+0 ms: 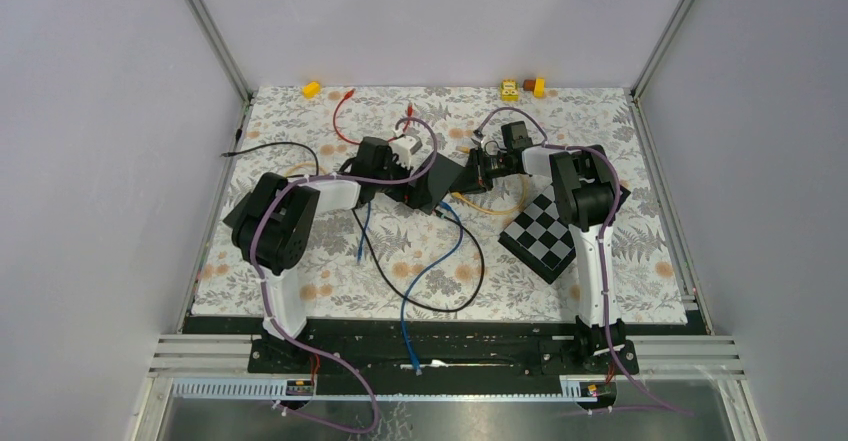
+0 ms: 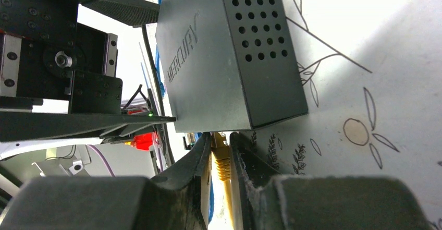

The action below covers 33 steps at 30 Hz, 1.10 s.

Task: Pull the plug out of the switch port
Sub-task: Pull the connector from the switch port.

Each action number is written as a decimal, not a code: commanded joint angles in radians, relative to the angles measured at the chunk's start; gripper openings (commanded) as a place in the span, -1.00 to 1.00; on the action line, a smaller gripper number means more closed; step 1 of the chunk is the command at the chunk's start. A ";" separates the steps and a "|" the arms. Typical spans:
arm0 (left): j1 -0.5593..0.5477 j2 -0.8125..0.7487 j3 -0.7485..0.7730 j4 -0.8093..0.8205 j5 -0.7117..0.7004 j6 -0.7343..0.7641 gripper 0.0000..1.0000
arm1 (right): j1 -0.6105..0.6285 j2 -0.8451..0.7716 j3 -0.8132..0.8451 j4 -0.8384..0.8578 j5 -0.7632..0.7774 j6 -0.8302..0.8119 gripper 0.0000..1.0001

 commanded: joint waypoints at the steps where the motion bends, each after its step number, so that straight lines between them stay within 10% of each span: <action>1: -0.046 -0.061 -0.008 -0.015 -0.067 0.069 0.97 | -0.007 0.069 -0.004 -0.040 0.138 -0.065 -0.83; 33: -0.155 -0.010 0.070 0.066 -0.095 0.063 0.97 | -0.007 0.042 -0.022 -0.060 0.132 -0.104 -0.99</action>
